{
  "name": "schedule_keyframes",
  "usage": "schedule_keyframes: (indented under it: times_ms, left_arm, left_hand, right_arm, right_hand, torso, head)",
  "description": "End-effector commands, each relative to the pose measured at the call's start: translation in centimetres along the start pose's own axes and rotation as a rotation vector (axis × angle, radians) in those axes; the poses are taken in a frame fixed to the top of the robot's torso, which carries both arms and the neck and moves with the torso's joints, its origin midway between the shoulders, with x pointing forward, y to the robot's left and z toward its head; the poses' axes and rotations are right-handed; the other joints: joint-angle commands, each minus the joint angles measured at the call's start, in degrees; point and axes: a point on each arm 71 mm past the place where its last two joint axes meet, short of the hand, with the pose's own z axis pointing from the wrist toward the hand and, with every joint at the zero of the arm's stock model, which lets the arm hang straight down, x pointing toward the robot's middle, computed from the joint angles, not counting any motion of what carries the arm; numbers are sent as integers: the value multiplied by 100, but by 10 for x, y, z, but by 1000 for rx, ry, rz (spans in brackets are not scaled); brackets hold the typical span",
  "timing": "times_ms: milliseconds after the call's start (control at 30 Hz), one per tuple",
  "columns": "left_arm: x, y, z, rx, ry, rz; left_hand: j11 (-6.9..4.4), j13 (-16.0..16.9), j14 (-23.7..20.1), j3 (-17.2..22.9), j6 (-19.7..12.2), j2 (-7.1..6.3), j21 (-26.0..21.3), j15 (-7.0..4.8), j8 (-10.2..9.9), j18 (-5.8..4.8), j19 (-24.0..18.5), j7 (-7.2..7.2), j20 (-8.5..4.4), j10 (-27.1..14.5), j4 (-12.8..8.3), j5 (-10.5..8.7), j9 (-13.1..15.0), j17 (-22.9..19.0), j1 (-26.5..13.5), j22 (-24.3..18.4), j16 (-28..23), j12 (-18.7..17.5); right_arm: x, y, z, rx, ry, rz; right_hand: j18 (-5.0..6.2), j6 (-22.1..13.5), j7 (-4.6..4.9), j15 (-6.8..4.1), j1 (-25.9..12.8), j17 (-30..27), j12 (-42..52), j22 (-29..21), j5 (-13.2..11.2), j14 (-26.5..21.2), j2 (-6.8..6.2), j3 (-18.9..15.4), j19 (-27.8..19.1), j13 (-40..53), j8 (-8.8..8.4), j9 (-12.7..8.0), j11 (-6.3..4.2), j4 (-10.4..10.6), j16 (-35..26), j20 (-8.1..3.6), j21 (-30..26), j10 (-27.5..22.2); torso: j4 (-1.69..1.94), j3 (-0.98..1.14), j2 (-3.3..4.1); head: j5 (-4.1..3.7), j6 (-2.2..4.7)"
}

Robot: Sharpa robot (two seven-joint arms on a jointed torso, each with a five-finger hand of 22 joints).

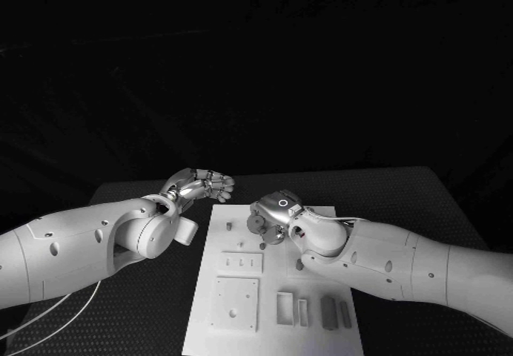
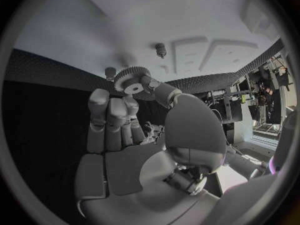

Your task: Assemble the parts on the task board

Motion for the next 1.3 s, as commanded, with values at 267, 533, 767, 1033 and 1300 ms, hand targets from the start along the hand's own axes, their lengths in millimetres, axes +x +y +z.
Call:
schedule_keyframes:
  times_ms: [267,533,767,1033,1300]
  left_arm:
    - [1,-1,1,10,9,0]
    - [3,-2,1,13,14,-1]
    - [3,-3,1,13,15,-2]
    - [4,-3,1,14,16,-2]
    - [4,-3,1,14,17,-2]
  left_hand:
    - [6,-6,12,5,1,-4,19,26,-29,116,-10,38,22,17,-29,-19,3,8,-56,-4,-33,-33]
    - [6,-6,11,8,-1,-5,20,26,-30,116,-12,38,22,16,-34,-19,4,10,-60,-4,-34,-33]
    - [6,-6,12,12,-1,-5,21,26,-30,116,-13,39,23,16,-39,-19,4,11,-64,-3,-35,-34]
    - [6,-6,11,17,0,-5,22,27,-29,116,-14,39,23,17,-44,-19,5,13,-69,-3,-36,-34]
    - [6,-6,11,21,0,-4,23,27,-28,117,-15,38,24,18,-49,-19,6,15,-72,-3,-37,-33]
  right_arm:
    - [2,-1,5,-4,-5,-28]
    - [3,-5,9,10,-8,-36]
    - [2,-1,11,2,-18,-30]
    - [5,4,13,-6,-8,-21]
    - [6,3,14,-1,11,-8]
  right_hand:
    - [171,934,14,-20,-27,11,28,-13,-29,31,-68,29,44,-14,-31,-1,-36,18,-43,-6,33,-24]
    - [171,912,21,-15,-26,16,17,-18,-33,31,-84,46,43,-24,-50,-9,-30,23,-57,-9,27,-35]
    - [171,903,25,-12,-19,18,12,-21,-34,31,-96,55,43,-30,-59,-12,-26,21,-65,-11,24,-40]
    - [171,792,64,18,-9,29,6,-29,-38,40,-152,72,50,-47,-136,-44,8,19,-96,-11,18,-52]
    - [171,735,88,39,-2,35,5,-29,-44,47,-190,62,52,-54,-173,-60,31,12,-114,-9,19,-65]
  torso:
    - [27,-5,22]
    - [22,3,13]
    - [23,7,18]
    - [15,2,10]
    - [12,-6,10]
  head:
    - [10,-17]
    - [9,-31]
    - [22,-38]
    - [45,-60]
    - [48,-68]
